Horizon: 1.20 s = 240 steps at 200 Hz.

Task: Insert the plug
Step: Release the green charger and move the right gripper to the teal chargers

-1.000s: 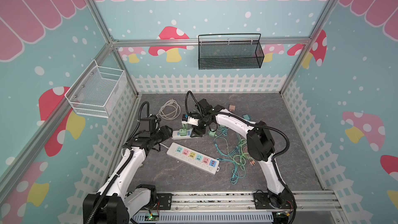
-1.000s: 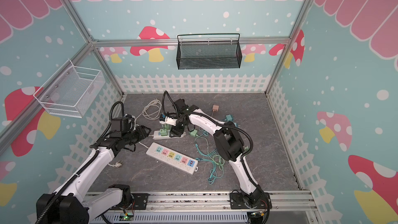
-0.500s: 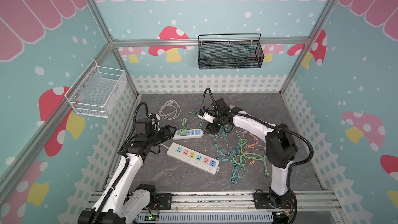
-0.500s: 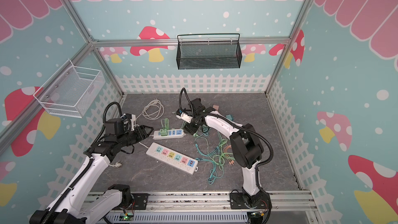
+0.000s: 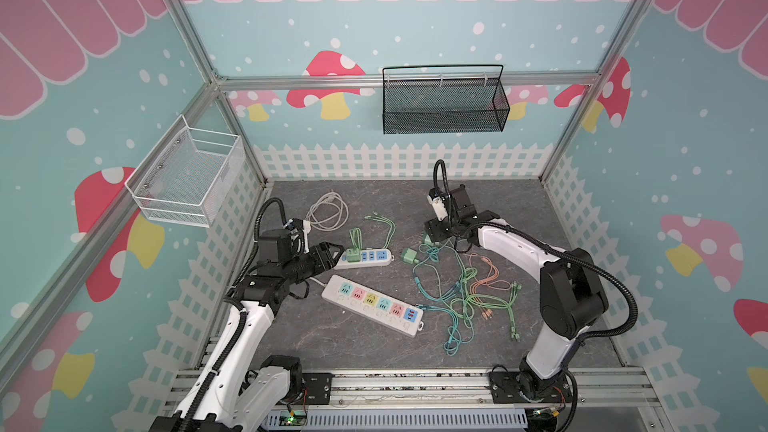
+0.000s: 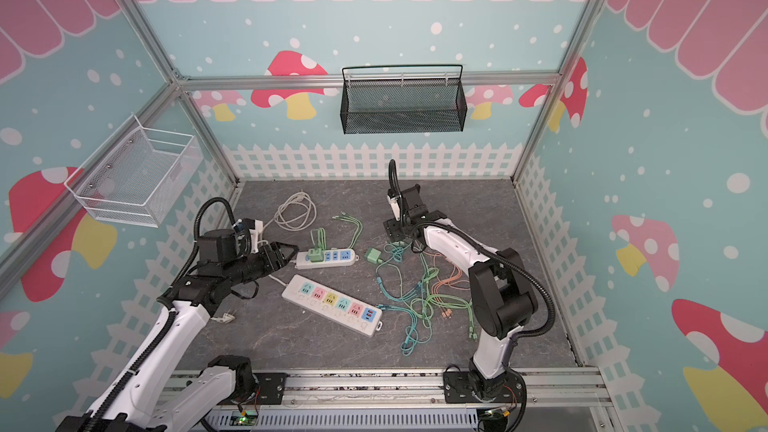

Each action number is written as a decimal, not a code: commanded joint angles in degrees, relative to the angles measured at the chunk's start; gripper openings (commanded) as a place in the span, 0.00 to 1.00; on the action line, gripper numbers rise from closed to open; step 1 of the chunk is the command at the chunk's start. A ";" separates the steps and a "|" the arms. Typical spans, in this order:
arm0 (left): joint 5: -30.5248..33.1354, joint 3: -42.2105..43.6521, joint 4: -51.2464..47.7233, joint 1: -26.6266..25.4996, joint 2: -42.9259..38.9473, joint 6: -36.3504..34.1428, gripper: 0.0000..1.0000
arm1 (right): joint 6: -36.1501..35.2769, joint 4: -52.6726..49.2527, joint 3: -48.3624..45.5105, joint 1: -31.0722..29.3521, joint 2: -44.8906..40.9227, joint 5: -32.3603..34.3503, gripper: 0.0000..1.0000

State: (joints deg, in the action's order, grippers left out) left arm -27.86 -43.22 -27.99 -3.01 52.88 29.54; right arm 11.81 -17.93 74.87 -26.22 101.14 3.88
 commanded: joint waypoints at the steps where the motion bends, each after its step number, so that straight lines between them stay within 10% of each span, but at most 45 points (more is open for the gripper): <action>1: -1.41 0.22 0.40 0.38 -0.78 -0.80 0.67 | 12.19 3.53 -1.21 1.70 -1.63 7.16 0.79; 124: -0.40 0.86 0.46 0.41 -1.22 -0.80 0.68 | 41.42 -19.50 19.16 5.25 14.25 23.74 0.91; 240: 0.41 2.09 0.47 0.39 -2.95 -0.55 0.68 | 55.77 -19.40 17.18 9.43 15.36 19.25 0.82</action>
State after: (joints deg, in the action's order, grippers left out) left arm -28.08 -41.98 -27.77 -3.01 51.00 29.54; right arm 63.05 -36.05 92.55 -16.95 114.80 24.18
